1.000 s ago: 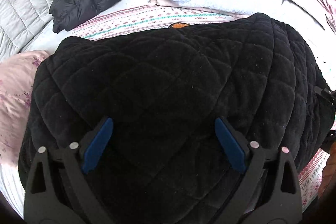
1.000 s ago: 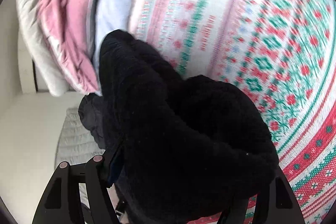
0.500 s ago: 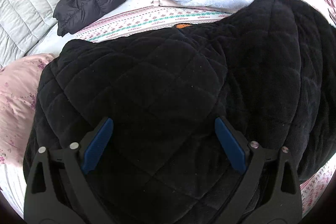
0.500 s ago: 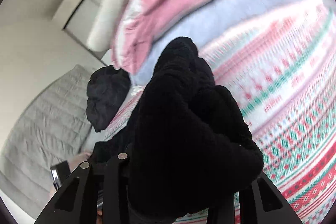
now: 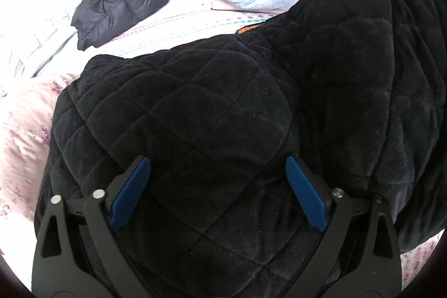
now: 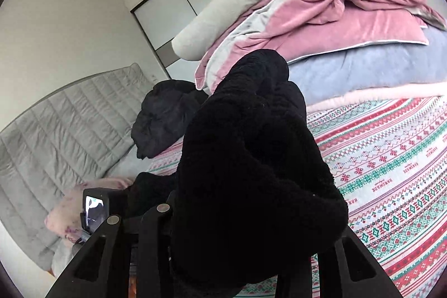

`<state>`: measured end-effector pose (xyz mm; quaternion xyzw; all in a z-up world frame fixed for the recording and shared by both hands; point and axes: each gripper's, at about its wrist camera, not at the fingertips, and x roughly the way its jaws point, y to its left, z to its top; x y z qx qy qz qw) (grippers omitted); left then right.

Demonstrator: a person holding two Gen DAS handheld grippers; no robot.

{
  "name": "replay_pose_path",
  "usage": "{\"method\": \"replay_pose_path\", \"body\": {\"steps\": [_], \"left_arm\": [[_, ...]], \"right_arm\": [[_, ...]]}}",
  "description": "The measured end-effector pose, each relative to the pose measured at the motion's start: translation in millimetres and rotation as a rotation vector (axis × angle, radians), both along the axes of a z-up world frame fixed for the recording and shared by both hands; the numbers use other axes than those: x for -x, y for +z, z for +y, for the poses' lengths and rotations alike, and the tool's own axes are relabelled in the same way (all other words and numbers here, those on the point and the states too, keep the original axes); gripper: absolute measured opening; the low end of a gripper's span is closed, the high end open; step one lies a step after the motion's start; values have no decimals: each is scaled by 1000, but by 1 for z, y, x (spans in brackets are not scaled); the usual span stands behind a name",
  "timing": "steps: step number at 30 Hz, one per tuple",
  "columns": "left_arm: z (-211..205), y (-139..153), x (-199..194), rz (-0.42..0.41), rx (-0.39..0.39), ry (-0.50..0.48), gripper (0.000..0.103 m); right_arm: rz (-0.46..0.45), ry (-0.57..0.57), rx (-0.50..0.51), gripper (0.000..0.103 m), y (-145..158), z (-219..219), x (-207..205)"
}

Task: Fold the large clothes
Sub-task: 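Lift the coat edge with the right gripper and fold it over the coat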

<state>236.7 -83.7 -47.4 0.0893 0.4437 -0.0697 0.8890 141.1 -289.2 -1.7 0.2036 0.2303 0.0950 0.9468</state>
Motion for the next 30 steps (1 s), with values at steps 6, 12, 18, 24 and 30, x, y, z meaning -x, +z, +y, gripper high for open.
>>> {"method": "replay_pose_path", "body": {"steps": [6,12,18,24,30], "left_arm": [[29,23,8,48,123,-26,96],[-1,18,56,-10,-38,-181,96],[-22,-8,67,-3,-129,-192,97],[-13,10,73,19,-111,-250,96],[-33,-4,97,-47,-181,-310,97]], "right_arm": [[8,-28,-56,36,3,-4,-7],[16,-53,-79,36,2,-8,-7],[26,-55,-52,36,3,-1,-6],[35,-56,-77,36,3,-8,-6],[36,-63,-59,36,5,-1,-7]]}}
